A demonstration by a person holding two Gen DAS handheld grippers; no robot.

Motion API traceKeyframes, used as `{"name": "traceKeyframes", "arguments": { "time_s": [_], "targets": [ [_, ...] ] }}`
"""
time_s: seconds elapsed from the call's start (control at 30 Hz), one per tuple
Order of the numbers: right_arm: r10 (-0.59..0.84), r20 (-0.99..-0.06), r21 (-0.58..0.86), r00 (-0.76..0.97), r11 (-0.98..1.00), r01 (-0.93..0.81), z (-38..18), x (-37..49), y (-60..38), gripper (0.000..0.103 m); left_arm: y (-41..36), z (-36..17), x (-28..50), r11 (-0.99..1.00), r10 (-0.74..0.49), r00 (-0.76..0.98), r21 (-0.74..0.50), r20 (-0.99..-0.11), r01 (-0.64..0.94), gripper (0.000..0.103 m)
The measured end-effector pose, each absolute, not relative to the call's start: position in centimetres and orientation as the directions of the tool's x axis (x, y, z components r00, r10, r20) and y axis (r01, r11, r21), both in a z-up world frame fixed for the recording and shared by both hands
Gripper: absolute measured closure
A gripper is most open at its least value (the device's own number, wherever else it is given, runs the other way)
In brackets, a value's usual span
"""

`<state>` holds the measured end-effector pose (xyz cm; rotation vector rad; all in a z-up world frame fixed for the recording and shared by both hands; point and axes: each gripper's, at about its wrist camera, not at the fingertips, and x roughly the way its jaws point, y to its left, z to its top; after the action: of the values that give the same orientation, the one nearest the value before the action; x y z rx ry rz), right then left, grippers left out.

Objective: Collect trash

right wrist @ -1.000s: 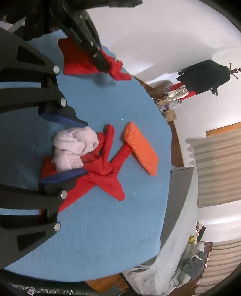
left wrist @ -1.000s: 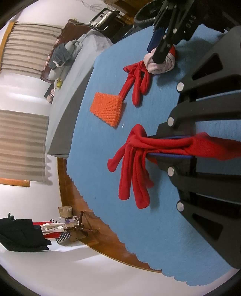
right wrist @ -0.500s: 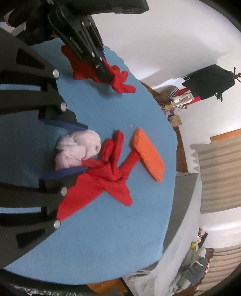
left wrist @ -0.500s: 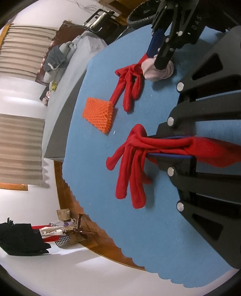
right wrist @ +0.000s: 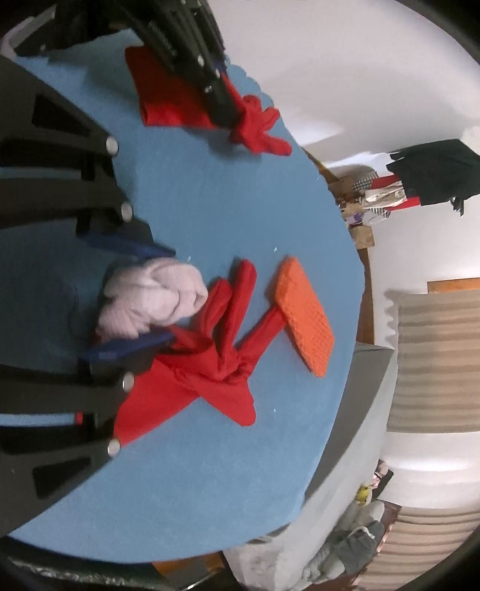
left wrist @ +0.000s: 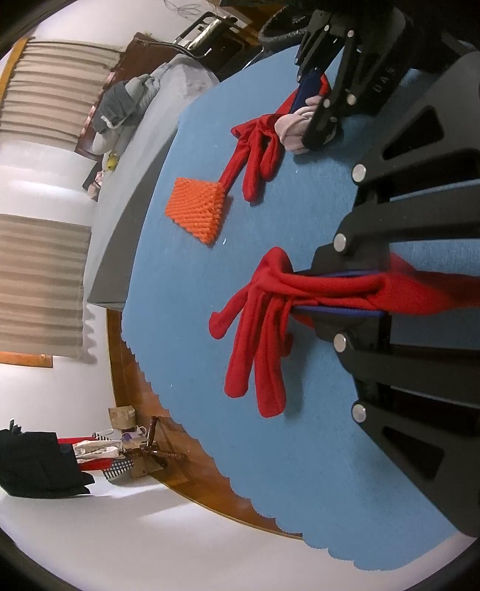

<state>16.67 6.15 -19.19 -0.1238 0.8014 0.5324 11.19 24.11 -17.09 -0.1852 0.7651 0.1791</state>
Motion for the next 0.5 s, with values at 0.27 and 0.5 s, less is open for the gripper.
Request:
{"name": "traceKeyframes", "arguments": {
  "time_s": [0.27, 0.5],
  "targets": [
    [0.477, -0.655, 0.180, 0.585, 0.851, -0.493, -16.0, 15.7, 2.9, 0.072, 23.3, -16.0, 11.0, 0.972, 0.082, 0.724, -0.107, -0.685, -0.211, 0.092],
    [0.497, -0.594, 0.235, 0.633, 0.860, -0.454, -12.5, 15.4, -1.1, 0.072, 20.4, -13.8, 11.5, 0.982, 0.031, 0.755, -0.119, -0.655, -0.143, 0.092]
  ]
}}
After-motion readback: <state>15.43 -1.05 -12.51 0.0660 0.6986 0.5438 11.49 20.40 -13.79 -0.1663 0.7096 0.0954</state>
